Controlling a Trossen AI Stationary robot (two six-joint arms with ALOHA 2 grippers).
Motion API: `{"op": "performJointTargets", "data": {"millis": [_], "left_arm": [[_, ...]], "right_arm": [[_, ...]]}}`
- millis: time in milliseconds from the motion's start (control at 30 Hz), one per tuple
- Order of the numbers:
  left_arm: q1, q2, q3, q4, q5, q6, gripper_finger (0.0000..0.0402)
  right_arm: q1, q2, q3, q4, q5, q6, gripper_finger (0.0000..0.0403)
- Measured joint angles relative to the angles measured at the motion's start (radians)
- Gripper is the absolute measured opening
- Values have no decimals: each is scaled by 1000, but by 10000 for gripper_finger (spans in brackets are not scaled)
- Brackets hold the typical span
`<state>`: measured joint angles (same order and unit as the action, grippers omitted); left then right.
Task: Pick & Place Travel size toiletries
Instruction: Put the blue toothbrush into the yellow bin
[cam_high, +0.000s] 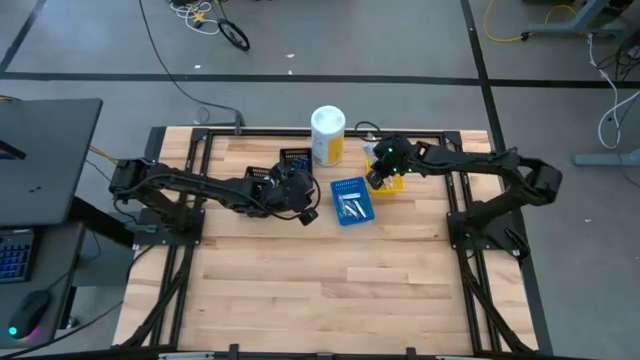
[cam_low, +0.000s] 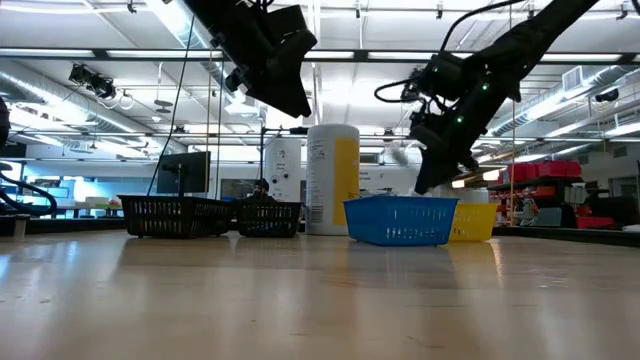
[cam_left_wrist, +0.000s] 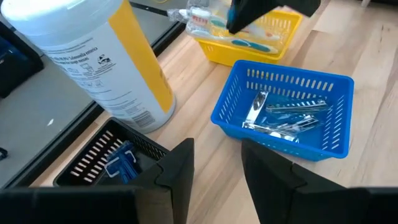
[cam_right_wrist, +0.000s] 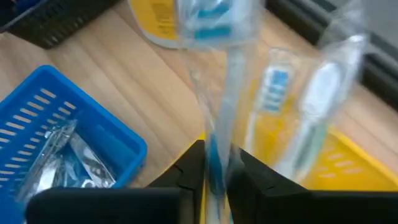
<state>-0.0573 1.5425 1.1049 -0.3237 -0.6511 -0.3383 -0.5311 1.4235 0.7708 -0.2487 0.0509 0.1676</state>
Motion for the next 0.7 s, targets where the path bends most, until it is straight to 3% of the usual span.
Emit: {"op": "performJointTargets", "data": {"millis": [233, 367, 467, 600, 700], "left_arm": [[0, 0, 0, -1, 0, 1, 141], [0, 0, 0, -1, 0, 1, 141], [0, 0, 0, -1, -1, 14, 141], [0, 0, 0, -1, -1, 24, 141], [0, 0, 0, -1, -1, 24, 141]], "right_arm": [[-17, 41, 0, 66, -14, 0, 126], [-18, 32, 4, 74, 92, 0, 154], [-18, 26, 15, 83, 125, -5, 159], [-8, 26, 18, 80, 45, -46, 150], [6, 27, 18, 56, 58, -38, 130]]}}
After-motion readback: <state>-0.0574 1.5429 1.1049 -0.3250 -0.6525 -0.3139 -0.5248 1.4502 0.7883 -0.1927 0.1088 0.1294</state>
